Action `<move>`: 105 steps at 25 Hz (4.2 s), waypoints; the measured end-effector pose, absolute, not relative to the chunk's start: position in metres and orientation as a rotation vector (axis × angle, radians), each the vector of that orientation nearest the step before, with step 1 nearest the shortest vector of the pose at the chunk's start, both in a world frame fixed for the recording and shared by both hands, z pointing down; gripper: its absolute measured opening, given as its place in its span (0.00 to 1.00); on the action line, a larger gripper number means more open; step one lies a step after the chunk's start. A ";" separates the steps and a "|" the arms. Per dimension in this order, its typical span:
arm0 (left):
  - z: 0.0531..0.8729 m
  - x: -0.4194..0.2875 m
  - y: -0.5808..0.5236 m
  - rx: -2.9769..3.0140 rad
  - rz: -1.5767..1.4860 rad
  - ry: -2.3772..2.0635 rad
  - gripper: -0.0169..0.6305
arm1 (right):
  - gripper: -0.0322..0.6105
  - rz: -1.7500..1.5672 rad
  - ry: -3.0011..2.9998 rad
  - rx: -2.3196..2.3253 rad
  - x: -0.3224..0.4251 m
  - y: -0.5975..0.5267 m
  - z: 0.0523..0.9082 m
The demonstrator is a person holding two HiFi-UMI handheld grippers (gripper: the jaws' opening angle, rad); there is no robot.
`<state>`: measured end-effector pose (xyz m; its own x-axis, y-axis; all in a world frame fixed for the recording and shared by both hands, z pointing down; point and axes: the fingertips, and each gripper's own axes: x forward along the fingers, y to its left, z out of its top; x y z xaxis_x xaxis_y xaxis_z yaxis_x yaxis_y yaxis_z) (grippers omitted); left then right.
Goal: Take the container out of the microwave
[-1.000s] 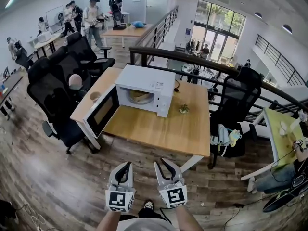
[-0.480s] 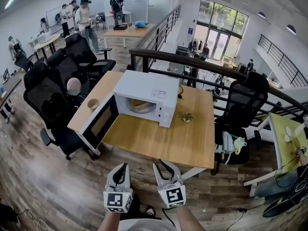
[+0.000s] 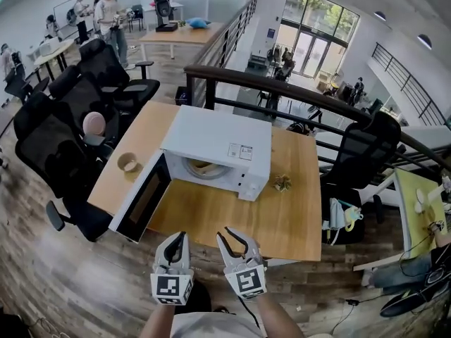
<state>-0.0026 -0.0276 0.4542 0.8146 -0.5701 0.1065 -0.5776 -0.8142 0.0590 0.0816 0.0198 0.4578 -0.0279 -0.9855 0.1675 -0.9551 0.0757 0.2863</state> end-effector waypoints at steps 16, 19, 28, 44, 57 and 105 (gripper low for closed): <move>0.506 0.028 -0.148 2.829 0.261 -0.783 0.03 | 0.20 0.035 -1.944 1.816 0.109 -0.124 0.512; 0.517 0.032 -0.160 2.817 0.279 -0.822 0.03 | 0.20 0.057 -1.940 1.759 0.116 -0.138 0.530; 0.559 0.020 -0.169 2.698 0.356 -1.002 0.03 | 0.19 0.093 -1.971 1.615 0.134 -0.164 0.570; 0.617 -0.008 -0.171 2.532 0.488 -1.161 0.03 | 0.20 0.051 -1.907 1.422 0.152 -0.220 0.624; 0.638 0.012 -0.189 2.491 0.514 -1.140 0.03 | 0.22 0.026 -1.819 1.360 0.168 -0.264 0.651; 0.649 -0.002 -0.200 2.403 0.575 -1.198 0.03 | 0.24 0.053 -1.507 1.023 0.201 -0.312 0.713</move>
<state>-0.0023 -0.2003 0.6487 0.5502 -0.6533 0.5201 -0.8145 -0.5571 0.1618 0.2010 -0.3117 0.7134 0.1452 -0.5515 0.8214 -0.6082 0.6051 0.5137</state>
